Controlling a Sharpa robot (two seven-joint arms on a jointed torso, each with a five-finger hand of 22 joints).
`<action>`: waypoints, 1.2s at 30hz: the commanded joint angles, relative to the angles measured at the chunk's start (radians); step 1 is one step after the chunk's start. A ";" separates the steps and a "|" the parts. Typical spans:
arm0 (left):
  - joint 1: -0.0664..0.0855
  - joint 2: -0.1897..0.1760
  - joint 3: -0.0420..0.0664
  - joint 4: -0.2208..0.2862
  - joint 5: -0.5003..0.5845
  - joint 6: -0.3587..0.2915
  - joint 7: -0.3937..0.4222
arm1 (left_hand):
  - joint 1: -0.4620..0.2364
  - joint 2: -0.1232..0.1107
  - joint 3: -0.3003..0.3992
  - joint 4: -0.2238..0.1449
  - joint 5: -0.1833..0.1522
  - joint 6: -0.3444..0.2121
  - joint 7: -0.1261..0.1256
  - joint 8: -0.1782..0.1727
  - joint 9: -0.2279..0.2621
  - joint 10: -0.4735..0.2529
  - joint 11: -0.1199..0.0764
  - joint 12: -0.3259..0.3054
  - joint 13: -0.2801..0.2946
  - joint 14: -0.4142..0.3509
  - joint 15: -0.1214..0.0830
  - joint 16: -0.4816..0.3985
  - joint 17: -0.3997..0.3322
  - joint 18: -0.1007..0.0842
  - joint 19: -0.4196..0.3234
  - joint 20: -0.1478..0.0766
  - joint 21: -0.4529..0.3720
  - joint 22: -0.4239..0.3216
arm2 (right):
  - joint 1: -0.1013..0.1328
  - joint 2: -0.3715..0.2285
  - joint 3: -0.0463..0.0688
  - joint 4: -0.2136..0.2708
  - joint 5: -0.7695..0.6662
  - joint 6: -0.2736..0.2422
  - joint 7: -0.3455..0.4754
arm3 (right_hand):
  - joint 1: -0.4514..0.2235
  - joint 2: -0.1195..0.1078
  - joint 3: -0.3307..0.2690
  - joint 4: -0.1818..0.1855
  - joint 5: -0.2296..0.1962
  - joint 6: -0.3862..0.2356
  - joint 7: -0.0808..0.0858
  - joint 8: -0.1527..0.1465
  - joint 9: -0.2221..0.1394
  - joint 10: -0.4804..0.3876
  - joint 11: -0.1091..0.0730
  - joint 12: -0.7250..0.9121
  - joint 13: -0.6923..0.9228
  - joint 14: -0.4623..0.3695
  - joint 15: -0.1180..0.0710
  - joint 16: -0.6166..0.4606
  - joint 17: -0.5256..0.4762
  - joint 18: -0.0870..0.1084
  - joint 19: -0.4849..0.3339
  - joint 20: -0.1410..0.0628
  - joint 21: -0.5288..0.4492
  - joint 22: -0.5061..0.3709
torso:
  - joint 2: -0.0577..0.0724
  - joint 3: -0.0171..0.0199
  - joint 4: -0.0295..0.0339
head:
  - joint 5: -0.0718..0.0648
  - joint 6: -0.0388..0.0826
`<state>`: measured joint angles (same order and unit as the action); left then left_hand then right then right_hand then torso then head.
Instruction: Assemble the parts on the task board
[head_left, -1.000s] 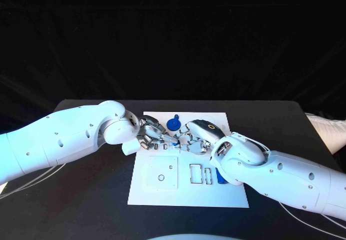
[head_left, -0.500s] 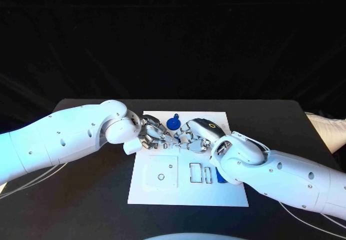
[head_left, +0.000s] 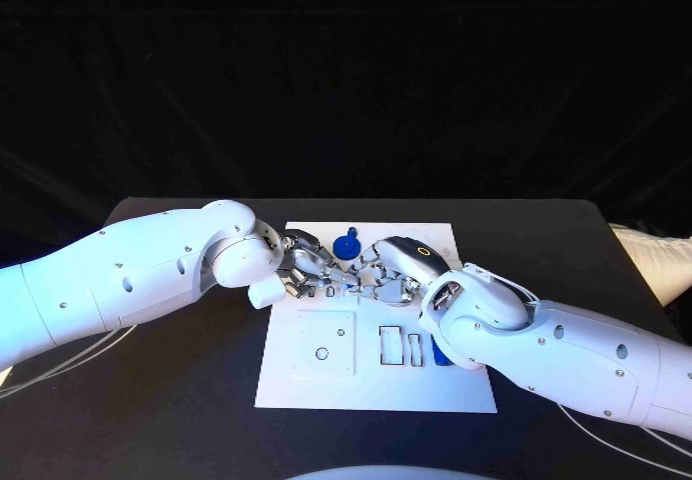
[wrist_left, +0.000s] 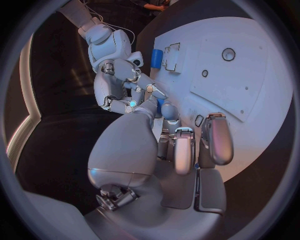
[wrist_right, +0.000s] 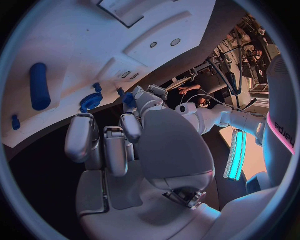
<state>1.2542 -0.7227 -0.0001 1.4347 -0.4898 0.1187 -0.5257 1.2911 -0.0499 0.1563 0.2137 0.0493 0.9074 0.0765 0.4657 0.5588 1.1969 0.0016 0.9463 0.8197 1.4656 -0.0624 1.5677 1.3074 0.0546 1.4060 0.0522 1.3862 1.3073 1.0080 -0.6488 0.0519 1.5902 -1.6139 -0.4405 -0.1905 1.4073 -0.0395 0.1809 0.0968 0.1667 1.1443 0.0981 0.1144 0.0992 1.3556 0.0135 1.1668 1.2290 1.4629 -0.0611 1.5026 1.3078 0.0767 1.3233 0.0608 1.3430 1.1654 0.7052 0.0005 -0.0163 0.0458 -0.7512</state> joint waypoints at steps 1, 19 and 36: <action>0.001 0.004 0.001 0.001 0.015 -0.015 0.011 | -0.007 0.004 0.003 0.007 0.004 0.003 0.007 -0.005 -0.004 -0.003 0.006 -0.002 -0.003 0.105 0.009 0.003 0.263 0.012 0.000 0.005 -0.005 0.009 | -0.001 0.003 -0.001 0.005 -0.008 0.005 0.001 | -0.008 0.003 0.000 0.008 0.003 0.015 -0.013 0.034 0.023 0.002 -0.007 0.004 0.001 0.085 0.003 -0.003 0.152 0.009 0.001 -0.005 0.001 0.001 | 0.000 0.0002 0.0005 | -0.001 -0.002; 0.001 0.006 0.001 0.001 0.032 -0.014 0.006 | 0.027 0.015 0.033 -0.006 0.005 0.007 0.008 -0.021 -0.037 -0.008 0.007 -0.003 -0.014 0.105 0.010 0.003 0.263 0.012 0.000 0.007 -0.006 0.011 | -0.002 0.004 -0.001 0.007 -0.011 0.001 -0.007 | -0.012 0.002 0.000 0.009 0.007 0.016 -0.014 0.034 0.023 0.003 -0.007 0.004 0.001 0.085 0.003 -0.003 0.153 0.009 0.002 -0.005 0.001 0.002 | 0.000 0.0001 0.0001 | 0.000 -0.004; 0.001 0.014 -0.001 -0.005 0.032 -0.031 0.008 | 0.073 0.027 0.124 -0.041 0.005 0.022 0.002 -0.027 -0.072 0.000 0.001 0.000 -0.019 0.105 0.005 0.003 0.263 0.011 0.004 0.003 -0.005 0.017 | -0.002 0.004 0.000 0.014 -0.013 -0.005 -0.016 | -0.020 0.001 0.001 0.013 0.015 0.015 -0.014 0.035 0.024 0.004 -0.007 0.005 0.002 0.085 0.003 -0.002 0.154 0.009 0.003 -0.005 0.001 0.002 | 0.000 -0.0004 0.0006 | -0.002 -0.007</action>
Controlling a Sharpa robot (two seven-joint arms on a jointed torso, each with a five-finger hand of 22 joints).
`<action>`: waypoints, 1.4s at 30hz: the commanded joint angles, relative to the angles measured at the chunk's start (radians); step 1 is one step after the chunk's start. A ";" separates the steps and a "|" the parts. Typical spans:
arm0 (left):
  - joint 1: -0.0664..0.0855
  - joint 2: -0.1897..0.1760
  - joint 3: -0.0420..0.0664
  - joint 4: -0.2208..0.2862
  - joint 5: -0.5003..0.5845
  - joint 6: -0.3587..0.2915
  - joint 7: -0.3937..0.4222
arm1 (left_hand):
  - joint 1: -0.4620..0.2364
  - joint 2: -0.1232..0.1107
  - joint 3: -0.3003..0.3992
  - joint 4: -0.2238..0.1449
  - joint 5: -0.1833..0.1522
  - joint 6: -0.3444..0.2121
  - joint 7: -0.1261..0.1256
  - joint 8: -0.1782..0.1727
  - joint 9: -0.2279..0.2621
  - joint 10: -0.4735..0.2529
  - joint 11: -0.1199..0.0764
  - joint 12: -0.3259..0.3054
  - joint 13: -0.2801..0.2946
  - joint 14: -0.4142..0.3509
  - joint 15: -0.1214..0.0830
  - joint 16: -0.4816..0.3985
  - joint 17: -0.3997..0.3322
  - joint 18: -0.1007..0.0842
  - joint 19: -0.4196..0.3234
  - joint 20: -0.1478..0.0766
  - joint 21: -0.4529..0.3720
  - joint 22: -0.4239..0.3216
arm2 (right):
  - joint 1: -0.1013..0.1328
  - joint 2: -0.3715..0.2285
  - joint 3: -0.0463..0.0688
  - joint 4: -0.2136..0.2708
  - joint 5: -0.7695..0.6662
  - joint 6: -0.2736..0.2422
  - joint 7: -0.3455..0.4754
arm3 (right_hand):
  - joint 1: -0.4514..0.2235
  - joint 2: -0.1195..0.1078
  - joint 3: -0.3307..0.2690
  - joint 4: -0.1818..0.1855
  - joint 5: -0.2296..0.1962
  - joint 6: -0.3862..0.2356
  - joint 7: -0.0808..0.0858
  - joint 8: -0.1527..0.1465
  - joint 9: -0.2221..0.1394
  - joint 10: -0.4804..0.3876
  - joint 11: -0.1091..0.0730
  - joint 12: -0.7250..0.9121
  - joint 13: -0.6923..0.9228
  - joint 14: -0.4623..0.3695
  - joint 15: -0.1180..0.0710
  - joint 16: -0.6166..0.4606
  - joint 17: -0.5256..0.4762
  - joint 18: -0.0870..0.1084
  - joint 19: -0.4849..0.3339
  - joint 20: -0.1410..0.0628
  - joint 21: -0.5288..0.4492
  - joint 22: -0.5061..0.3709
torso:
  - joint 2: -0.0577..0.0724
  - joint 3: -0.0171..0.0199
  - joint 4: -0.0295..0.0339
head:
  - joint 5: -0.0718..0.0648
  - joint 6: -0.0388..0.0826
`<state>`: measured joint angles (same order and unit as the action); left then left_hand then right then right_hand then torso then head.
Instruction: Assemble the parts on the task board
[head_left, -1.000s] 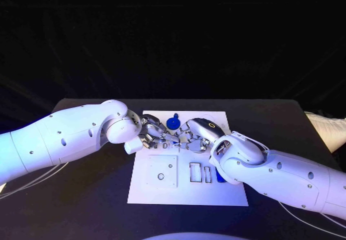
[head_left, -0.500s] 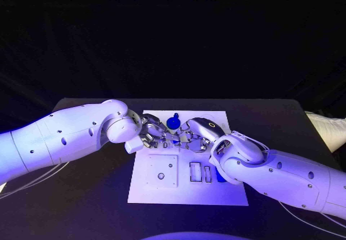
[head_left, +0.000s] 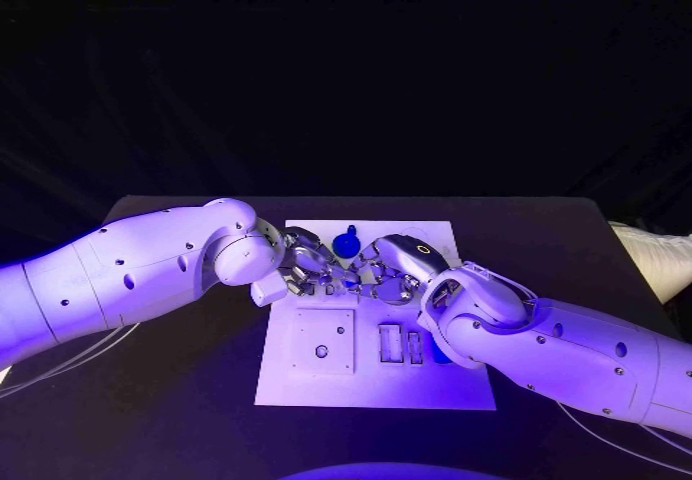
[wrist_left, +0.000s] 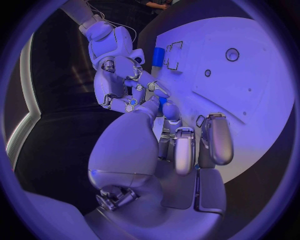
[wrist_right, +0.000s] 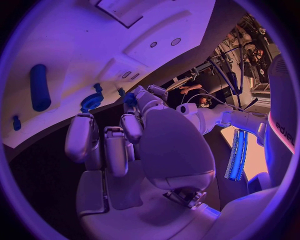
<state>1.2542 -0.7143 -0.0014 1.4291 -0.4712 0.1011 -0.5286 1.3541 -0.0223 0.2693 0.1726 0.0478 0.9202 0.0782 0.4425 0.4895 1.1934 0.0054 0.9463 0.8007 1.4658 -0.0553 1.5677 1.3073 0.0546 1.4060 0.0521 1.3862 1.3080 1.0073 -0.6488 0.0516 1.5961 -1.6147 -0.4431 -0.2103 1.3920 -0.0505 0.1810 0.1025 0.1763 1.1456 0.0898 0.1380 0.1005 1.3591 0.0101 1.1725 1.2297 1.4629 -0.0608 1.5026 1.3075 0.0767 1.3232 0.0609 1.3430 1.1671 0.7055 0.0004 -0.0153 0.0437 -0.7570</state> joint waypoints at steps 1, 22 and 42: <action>0.001 0.006 0.000 0.001 0.013 -0.016 0.012 | 0.009 0.000 0.016 0.000 0.006 0.010 0.000 -0.003 -0.004 0.006 -0.004 0.002 0.001 0.105 -0.002 0.003 0.263 0.011 0.005 0.003 -0.004 0.018 | -0.001 0.004 0.000 0.009 -0.012 -0.002 0.003 | -0.006 0.012 0.002 0.008 0.008 0.014 -0.006 0.011 0.022 0.001 -0.004 -0.001 0.002 0.085 0.003 -0.002 0.154 0.008 0.003 -0.005 0.001 0.001 | 0.000 -0.0002 -0.0003 | 0.000 -0.002; 0.000 0.006 -0.003 -0.002 0.062 -0.080 0.031 | -0.049 -0.079 0.362 -0.128 0.057 0.034 -0.007 0.049 -0.009 0.082 -0.013 0.017 0.021 0.105 -0.011 0.003 0.263 0.009 0.011 -0.007 -0.003 0.030 | -0.001 -0.001 0.000 0.004 -0.014 -0.043 -0.020 | -0.067 -0.073 -0.050 0.048 -0.009 -0.211 0.069 -0.079 -0.030 -0.130 0.059 -0.185 -0.147 0.071 0.053 -0.040 0.103 0.023 -0.052 0.032 -0.056 -0.084 | -0.001 0.0003 -0.0012 | 0.002 -0.001; 0.001 -0.018 -0.003 0.000 -0.019 -0.057 -0.009 | -0.158 -0.146 0.458 -0.205 0.321 0.051 -0.019 0.115 0.015 0.117 -0.025 0.046 0.059 0.105 -0.022 0.003 0.263 0.007 0.019 -0.016 0.003 0.045 | 0.002 -0.171 0.032 0.095 0.068 -0.164 0.089 | 0.051 -0.105 -0.118 0.170 0.024 -0.290 0.086 -0.074 -0.031 -0.172 0.075 -0.220 -0.213 0.063 0.068 -0.071 0.067 0.037 -0.085 0.054 -0.106 -0.147 | -0.002 0.0015 -0.0042 | 0.011 -0.006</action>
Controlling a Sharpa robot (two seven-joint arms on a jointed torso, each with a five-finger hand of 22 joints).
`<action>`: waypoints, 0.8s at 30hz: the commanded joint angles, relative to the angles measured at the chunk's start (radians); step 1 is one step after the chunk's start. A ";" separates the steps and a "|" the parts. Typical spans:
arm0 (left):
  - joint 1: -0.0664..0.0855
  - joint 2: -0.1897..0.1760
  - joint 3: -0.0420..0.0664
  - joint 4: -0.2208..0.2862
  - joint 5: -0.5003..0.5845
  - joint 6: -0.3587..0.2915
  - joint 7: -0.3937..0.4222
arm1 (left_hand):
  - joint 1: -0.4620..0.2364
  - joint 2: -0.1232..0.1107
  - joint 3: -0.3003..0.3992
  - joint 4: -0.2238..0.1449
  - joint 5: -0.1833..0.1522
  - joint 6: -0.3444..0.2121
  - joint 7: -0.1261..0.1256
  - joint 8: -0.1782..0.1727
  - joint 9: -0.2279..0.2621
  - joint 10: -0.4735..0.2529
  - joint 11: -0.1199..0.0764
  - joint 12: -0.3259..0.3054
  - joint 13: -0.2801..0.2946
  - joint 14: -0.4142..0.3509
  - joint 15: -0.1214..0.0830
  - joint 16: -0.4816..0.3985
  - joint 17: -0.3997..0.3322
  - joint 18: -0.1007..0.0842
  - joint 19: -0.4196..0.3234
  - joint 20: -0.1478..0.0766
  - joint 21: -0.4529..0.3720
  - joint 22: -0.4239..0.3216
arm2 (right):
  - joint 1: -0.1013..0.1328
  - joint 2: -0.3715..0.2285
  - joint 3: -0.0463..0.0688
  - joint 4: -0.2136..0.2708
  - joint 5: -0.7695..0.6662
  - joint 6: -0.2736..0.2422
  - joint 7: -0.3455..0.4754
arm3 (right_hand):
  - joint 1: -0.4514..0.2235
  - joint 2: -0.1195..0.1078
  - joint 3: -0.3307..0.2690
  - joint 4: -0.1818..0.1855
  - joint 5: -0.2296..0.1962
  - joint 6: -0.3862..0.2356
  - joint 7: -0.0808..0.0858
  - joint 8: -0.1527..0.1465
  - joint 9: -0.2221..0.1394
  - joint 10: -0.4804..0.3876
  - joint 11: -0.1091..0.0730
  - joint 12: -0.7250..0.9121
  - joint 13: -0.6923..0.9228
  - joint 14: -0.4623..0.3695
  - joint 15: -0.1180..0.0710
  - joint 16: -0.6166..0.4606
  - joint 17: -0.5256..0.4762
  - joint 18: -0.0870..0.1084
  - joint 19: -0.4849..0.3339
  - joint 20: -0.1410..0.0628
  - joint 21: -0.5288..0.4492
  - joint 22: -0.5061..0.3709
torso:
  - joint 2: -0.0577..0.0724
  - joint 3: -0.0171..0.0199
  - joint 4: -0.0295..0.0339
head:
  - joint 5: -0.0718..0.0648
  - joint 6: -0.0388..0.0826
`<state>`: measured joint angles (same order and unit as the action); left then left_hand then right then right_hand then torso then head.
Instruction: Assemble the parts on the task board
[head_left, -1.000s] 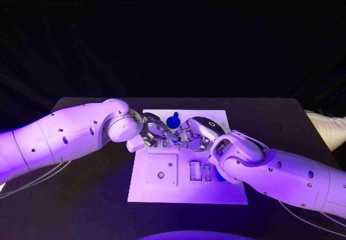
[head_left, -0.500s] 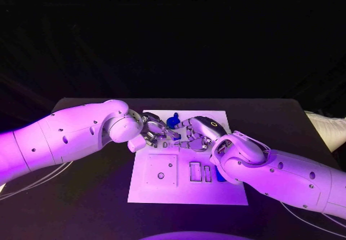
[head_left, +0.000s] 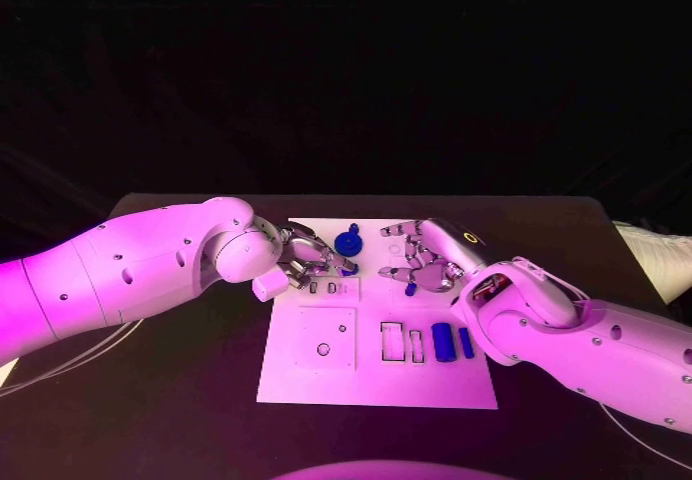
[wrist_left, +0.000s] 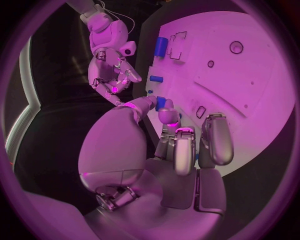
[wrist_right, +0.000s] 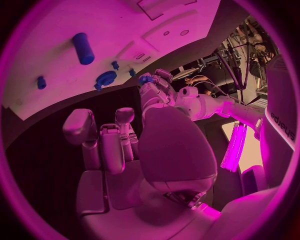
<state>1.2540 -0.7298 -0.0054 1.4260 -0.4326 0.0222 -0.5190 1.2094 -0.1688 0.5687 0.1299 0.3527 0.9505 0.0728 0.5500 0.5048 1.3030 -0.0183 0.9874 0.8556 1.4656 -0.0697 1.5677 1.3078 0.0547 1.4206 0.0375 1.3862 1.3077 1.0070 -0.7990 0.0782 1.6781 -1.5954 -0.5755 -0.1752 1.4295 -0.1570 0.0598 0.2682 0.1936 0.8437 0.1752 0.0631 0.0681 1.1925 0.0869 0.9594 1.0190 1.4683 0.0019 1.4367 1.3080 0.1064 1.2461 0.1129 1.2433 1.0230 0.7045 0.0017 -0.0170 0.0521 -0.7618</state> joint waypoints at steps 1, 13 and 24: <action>0.001 -0.004 0.001 0.004 -0.077 0.029 -0.026 | -0.016 0.000 0.159 -0.164 0.021 0.021 -0.014 0.009 -0.001 0.009 -0.002 0.007 0.006 0.105 -0.008 0.003 0.263 0.007 0.005 -0.002 0.004 0.046 | 0.005 -0.034 0.011 0.017 0.075 -0.031 0.057 | 0.021 0.004 0.006 0.004 0.007 0.020 -0.001 0.002 0.002 -0.005 -0.003 -0.007 -0.004 0.057 0.005 -0.007 0.065 0.008 -0.009 0.002 -0.008 -0.005 | -0.001 0.0001 -0.0025 | 0.004 -0.002; 0.021 0.034 0.001 -0.019 -0.417 0.159 -0.114 | -0.043 0.006 0.159 -0.162 0.035 0.025 -0.019 0.020 0.005 0.016 -0.005 0.010 0.008 0.105 -0.010 0.003 0.263 0.006 0.007 -0.004 0.006 0.049 | 0.074 -0.141 0.038 -0.004 0.448 -0.043 0.125 | 0.059 0.026 0.026 -0.008 0.068 0.052 -0.006 0.004 0.005 -0.016 -0.009 -0.016 -0.021 0.052 -0.001 -0.027 0.041 0.015 -0.028 -0.004 -0.035 -0.043 | -0.011 0.0074 -0.0111 | 0.006 -0.007; 0.029 0.098 0.001 -0.036 -0.635 0.200 -0.131 | -0.065 0.015 0.157 -0.159 0.036 0.027 -0.028 0.040 0.019 0.026 -0.012 0.019 0.015 0.105 -0.014 0.003 0.263 0.004 0.014 -0.007 0.013 0.059 | 0.090 -0.158 0.040 -0.011 0.500 -0.043 0.146 | 0.060 0.026 0.026 -0.009 0.074 0.053 -0.007 0.004 0.004 -0.020 -0.009 -0.020 -0.026 0.048 -0.001 -0.038 0.028 0.018 -0.038 -0.004 -0.047 -0.059 | -0.010 0.0083 -0.0124 | 0.013 -0.013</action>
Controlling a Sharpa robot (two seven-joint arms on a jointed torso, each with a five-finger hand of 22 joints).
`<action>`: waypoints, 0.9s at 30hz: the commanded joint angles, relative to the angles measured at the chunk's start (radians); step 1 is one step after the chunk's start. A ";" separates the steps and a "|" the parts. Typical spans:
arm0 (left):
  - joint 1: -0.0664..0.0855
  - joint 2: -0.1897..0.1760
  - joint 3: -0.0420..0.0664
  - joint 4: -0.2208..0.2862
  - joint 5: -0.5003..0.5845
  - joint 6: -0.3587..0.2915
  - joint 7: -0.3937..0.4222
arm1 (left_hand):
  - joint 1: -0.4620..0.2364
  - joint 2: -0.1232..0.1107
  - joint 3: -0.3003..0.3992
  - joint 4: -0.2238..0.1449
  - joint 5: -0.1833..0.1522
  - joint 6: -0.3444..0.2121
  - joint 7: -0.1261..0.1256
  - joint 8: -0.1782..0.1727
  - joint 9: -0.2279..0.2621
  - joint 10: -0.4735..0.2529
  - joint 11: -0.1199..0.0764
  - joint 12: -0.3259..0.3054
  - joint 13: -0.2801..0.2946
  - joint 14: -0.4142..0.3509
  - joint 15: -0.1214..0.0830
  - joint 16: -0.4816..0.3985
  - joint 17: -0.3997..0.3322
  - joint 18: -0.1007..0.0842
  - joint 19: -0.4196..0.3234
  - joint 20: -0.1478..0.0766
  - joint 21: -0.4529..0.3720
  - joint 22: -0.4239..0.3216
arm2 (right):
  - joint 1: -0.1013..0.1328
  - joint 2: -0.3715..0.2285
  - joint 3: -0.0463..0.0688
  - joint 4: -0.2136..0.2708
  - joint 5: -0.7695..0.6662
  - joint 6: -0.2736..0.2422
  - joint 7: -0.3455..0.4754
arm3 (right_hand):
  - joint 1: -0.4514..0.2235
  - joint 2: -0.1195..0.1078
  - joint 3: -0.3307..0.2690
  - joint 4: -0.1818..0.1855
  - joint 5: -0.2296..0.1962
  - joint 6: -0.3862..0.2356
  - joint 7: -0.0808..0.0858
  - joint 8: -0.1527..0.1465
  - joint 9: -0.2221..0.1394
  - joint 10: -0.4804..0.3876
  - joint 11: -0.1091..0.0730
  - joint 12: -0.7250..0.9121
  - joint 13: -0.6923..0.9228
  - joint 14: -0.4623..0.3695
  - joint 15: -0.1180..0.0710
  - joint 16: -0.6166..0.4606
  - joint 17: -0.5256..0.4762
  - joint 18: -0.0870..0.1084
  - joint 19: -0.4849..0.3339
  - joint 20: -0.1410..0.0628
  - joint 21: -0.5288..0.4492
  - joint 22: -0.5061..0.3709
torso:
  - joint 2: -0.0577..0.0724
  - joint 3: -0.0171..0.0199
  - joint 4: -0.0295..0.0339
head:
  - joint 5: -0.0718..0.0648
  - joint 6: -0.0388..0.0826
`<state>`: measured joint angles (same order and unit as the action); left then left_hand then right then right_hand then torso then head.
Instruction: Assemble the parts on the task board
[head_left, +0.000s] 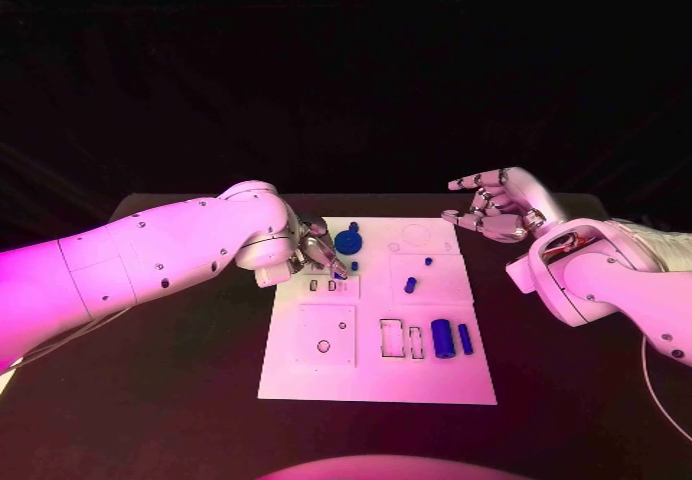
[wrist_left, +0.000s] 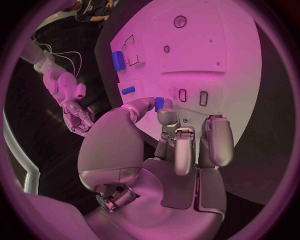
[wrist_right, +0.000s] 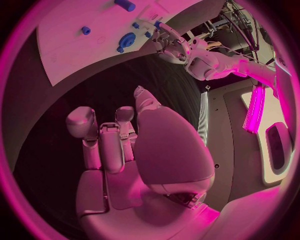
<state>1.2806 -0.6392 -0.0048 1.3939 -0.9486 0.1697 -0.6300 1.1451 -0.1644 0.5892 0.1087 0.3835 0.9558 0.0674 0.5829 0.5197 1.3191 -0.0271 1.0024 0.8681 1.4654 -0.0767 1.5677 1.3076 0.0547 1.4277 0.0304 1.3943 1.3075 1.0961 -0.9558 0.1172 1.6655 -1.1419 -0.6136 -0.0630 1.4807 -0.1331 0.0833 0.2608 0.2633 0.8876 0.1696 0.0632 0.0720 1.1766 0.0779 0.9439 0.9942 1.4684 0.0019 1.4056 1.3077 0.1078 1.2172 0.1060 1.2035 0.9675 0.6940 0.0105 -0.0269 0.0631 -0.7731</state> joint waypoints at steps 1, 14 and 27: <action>0.003 0.010 0.000 -0.005 -0.124 0.058 -0.021 | -0.003 0.012 0.137 -0.138 0.006 0.022 -0.023 0.010 0.006 0.012 -0.004 0.006 0.004 0.105 -0.008 0.003 0.263 0.003 0.008 -0.001 0.006 0.061 | 0.002 -0.002 0.001 0.002 0.047 -0.005 0.035 | 0.009 0.002 0.003 -0.002 0.005 0.009 -0.001 0.004 0.000 -0.004 0.000 -0.005 -0.002 0.048 -0.001 -0.006 0.029 0.017 -0.009 0.002 -0.007 -0.004 | 0.000 -0.0011 -0.0023 | 0.002 -0.002; 0.007 0.043 -0.012 -0.051 -0.084 0.182 -0.038 | -0.039 0.028 0.132 -0.129 0.004 0.025 -0.034 0.037 0.025 0.030 -0.012 0.024 0.020 0.105 -0.013 0.003 0.263 0.001 0.015 -0.006 0.011 0.070 | 0.009 0.002 0.001 -0.018 0.050 0.010 0.033 | 0.010 0.002 0.003 -0.004 0.013 0.010 -0.001 0.003 0.000 -0.006 -0.001 -0.007 -0.005 0.048 -0.002 -0.007 0.029 0.017 -0.010 0.002 -0.009 -0.006 | 0.000 -0.0024 0.0011 | 0.004 -0.009; 0.007 0.062 -0.022 -0.101 0.039 0.205 -0.047 | -0.061 0.061 0.115 -0.117 0.001 0.023 -0.036 0.040 0.031 0.028 -0.013 0.019 0.013 0.105 -0.016 0.003 0.263 0.001 0.015 -0.009 0.010 0.070 | 0.010 0.009 0.001 -0.027 0.050 0.019 0.029 | 0.011 0.003 0.006 -0.008 0.045 0.012 -0.002 0.002 -0.001 -0.009 -0.001 -0.008 -0.011 0.048 -0.003 -0.010 0.028 0.017 -0.009 0.001 -0.014 -0.009 | 0.000 -0.0029 -0.0007 | 0.007 -0.010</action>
<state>1.2870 -0.5805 -0.0268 1.2958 -0.9654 0.3426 -0.6689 1.0763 -0.1210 0.6017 0.0955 0.3824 0.9519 0.0634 0.6173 0.5490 1.3314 -0.0252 1.0208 0.8815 1.4656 -0.0838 1.5677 1.3074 0.0547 1.4348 0.0233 1.4020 1.3074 1.1056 -0.9484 0.1174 1.6393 -1.0904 -0.6100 -0.0421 1.4846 -0.1292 0.0860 0.2581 0.3044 0.8944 0.1702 0.0632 0.0716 1.1767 0.0780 0.9401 0.9850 1.4684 0.0019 1.4003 1.3074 0.1078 1.2140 0.1093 1.1949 0.9594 0.6934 0.0080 -0.0267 0.0694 -0.7842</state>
